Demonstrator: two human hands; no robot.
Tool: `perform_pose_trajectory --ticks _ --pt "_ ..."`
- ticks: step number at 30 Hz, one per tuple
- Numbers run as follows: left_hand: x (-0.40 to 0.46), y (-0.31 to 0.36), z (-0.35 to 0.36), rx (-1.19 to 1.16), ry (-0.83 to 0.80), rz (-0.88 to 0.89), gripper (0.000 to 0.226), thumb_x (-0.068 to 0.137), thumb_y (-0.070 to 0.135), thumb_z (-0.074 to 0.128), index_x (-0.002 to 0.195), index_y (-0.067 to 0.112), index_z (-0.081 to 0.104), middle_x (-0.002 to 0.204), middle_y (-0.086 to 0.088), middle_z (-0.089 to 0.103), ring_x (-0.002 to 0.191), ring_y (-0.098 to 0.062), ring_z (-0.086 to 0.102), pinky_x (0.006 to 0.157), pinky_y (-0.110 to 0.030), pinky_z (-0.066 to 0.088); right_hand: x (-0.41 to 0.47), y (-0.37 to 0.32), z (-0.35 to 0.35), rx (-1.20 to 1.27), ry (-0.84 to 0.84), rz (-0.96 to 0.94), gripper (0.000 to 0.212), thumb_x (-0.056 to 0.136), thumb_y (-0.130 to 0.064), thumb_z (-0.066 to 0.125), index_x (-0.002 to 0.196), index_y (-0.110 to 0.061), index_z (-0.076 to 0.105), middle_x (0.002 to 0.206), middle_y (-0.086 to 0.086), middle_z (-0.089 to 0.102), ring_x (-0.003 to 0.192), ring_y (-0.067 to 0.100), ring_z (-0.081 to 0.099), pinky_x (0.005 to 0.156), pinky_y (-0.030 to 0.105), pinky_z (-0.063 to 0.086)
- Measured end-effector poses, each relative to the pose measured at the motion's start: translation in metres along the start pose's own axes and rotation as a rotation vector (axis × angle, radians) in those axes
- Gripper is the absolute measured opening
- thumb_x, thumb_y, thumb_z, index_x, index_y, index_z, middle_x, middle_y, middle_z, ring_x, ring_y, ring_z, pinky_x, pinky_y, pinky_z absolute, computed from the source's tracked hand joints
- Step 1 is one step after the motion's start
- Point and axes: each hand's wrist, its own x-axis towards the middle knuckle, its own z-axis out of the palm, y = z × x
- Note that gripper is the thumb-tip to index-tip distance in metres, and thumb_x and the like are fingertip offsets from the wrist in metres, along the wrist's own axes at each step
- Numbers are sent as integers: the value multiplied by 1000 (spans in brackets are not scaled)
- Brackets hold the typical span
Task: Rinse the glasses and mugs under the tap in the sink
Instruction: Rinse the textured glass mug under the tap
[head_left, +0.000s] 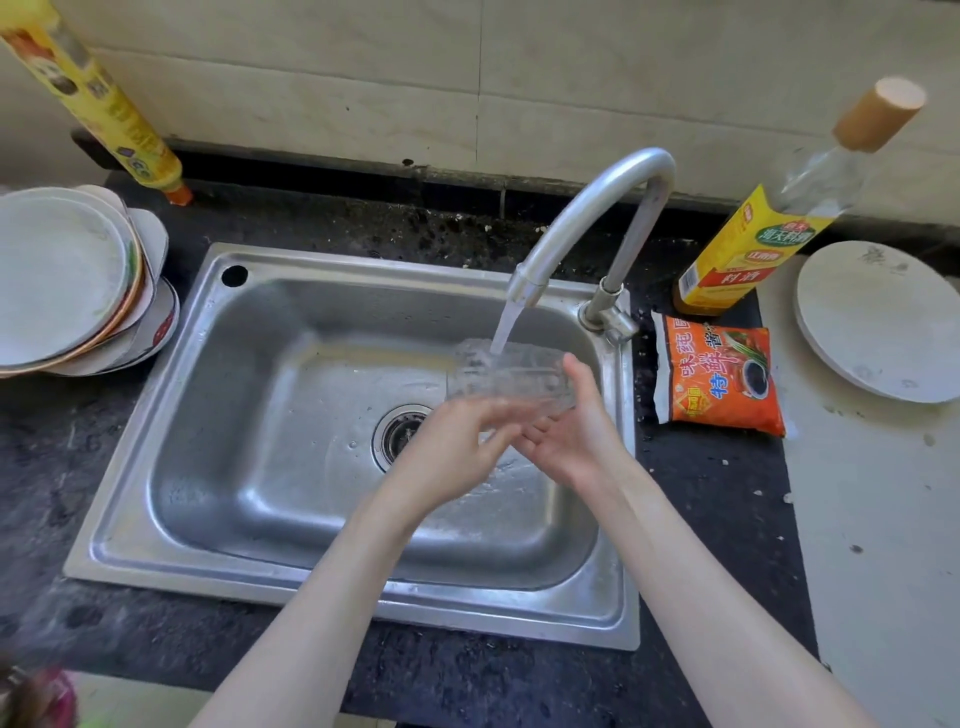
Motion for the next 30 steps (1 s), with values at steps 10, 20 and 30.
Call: perform_pose_trajectory --ticks 10,20,30 --pt "0 0 -3 797 -110 195 43 91 34 43 132 22 47 140 -2 48 132 -15 40 112 -50 -8 3 -4 -3 -100 15 151 62 81 -54 55 113 -1 57 107 21 65 93 27 65 73 35 57" --pt "4 -3 -1 206 -467 -245 63 79 34 47 140 41 32 143 9 43 136 -10 30 116 -48 1 4 6 -3 -282 49 106 57 82 -53 55 110 -3 58 75 12 69 69 20 68 57 27 55" --pt "-7 -4 -4 -1235 97 -603 23 91 31 47 88 22 68 87 11 73 80 -2 67 68 -20 45 0 26 -5 -361 -133 -251 34 92 -31 51 106 -3 63 101 16 69 96 25 65 89 32 50"
